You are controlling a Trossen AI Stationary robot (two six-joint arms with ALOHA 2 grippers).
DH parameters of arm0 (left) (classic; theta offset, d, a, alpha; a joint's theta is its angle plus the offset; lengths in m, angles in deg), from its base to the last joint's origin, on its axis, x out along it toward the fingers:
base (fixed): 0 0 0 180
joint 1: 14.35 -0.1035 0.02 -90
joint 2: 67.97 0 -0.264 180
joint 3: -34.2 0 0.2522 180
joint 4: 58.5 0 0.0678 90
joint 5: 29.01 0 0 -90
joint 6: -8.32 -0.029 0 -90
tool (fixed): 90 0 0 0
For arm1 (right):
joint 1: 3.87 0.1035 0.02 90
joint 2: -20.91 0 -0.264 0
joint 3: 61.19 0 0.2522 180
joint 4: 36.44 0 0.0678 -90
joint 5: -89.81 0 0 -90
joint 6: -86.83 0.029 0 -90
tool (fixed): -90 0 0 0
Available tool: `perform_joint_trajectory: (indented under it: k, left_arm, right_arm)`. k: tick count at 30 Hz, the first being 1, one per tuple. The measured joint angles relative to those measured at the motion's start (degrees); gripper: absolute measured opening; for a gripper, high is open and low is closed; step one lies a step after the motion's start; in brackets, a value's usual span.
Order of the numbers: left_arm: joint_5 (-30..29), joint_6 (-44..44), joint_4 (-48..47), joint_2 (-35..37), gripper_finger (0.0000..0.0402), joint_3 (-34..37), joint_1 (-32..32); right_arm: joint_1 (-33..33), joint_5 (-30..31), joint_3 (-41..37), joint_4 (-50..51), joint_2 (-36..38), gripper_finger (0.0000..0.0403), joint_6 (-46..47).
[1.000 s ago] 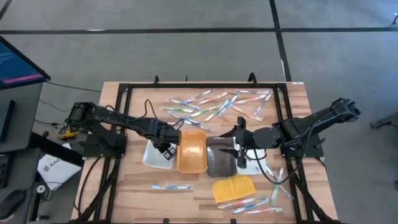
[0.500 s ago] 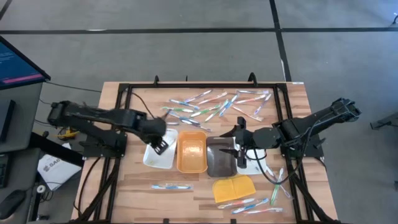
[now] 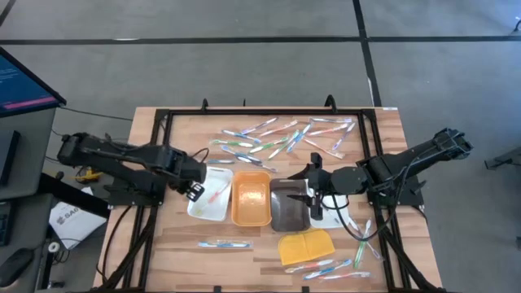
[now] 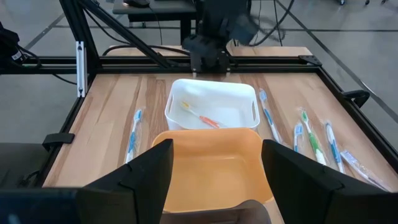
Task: Pick & Place Toothbrushes
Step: Adjust the left white bin
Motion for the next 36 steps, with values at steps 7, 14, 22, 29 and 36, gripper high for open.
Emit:
perform_joint_trajectory:
  k: [7,14,22,29,36]
  left_arm:
    - [5.51,2.16,1.80,-2.06,0.0000,5.12,3.02]
    - [6.41,5.57,8.40,-2.13,0.0000,7.00,7.25]
    - [6.41,5.95,13.01,-2.13,0.0000,7.34,8.71]
    - [6.36,5.68,16.19,-2.13,0.0000,7.34,9.01]
    - [6.49,5.40,17.97,-2.14,0.0000,7.34,9.27]
  right_arm:
    - [0.00,0.01,0.00,0.20,0.00,0.0240,0.00]
    - [0.00,0.01,0.00,0.22,0.00,0.0240,0.17]
    - [0.02,0.01,0.00,0.22,0.00,0.0240,0.61]
    - [0.00,0.01,0.00,0.22,0.00,0.0240,0.61]
    - [0.02,0.01,0.00,0.29,0.00,0.0240,0.61]
